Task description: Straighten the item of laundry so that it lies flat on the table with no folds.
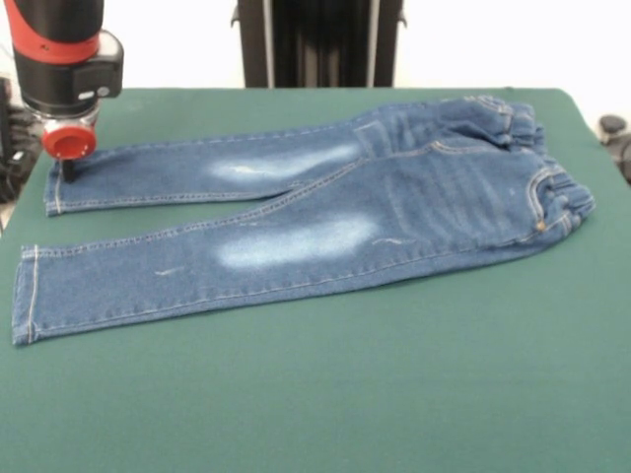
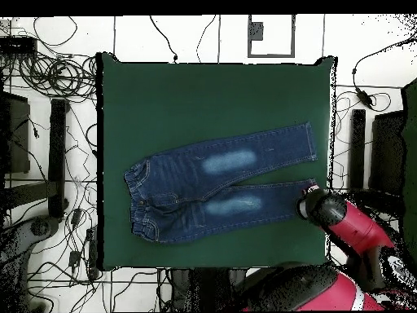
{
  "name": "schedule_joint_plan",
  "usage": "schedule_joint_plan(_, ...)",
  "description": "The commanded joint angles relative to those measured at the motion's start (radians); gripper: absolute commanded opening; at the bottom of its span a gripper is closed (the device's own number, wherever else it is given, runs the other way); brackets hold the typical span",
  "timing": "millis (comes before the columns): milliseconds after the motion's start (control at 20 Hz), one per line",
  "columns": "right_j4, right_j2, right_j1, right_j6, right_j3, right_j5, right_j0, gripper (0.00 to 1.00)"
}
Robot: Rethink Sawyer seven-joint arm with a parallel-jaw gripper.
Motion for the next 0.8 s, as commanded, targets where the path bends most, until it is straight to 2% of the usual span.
schedule_joint_plan(50, -0.062, 0.044, 0.090, 0.028, -0.006, -0.024, 0.028, 0.00)
schedule_joint_plan(250, -0.091, 0.009, 0.061, 0.024, 0.002, -0.010, 0.024, 0.00)
schedule_joint_plan(600, -0.144, -0.100, -0.096, 0.052, 0.103, 0.035, 0.070, 0.00)
schedule_joint_plan(800, -0.168, -0.131, -0.171, 0.032, 0.116, 0.094, 0.086, 0.00)
